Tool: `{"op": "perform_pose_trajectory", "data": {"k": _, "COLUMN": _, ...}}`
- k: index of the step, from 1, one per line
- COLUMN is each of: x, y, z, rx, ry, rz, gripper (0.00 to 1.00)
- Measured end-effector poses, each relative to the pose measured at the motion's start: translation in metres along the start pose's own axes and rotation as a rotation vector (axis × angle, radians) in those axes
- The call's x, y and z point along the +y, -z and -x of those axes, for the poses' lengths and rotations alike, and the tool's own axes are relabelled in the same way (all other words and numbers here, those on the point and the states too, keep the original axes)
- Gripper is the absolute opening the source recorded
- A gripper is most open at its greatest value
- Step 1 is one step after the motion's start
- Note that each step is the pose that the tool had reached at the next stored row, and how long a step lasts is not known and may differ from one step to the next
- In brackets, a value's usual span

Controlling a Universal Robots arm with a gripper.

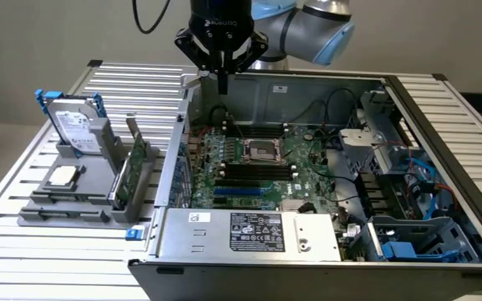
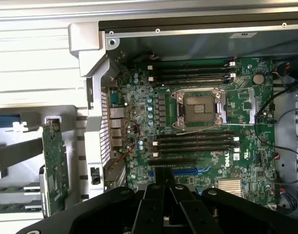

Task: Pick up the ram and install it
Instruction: 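Reach for the ram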

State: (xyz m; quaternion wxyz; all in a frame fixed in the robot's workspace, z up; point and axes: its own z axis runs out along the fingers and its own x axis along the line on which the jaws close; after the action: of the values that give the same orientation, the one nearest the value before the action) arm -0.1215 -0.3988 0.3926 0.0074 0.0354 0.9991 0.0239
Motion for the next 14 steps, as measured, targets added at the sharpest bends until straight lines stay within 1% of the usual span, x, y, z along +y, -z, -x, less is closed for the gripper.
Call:
{"op": "perform_pose_trajectory", "data": {"k": 1, "x": -0.0001, "y": 0.0, "z": -0.002, "rx": 0.0001, "ry": 0.0, "rz": 0.0, "gripper": 0.11}}
{"op": "perform_pose_trajectory", "data": {"k": 9, "x": -0.0027, "y": 0.0, "z": -0.038, "rx": 0.0032, "ry": 0.0, "rz": -0.0002, "gripper": 0.11}}
{"op": "perform_pose_trajectory", "data": {"k": 14, "x": -0.0044, "y": -0.0011, "z": -0.061, "rx": 0.0087, "ry": 0.0, "rz": -0.0007, "gripper": 0.11}}
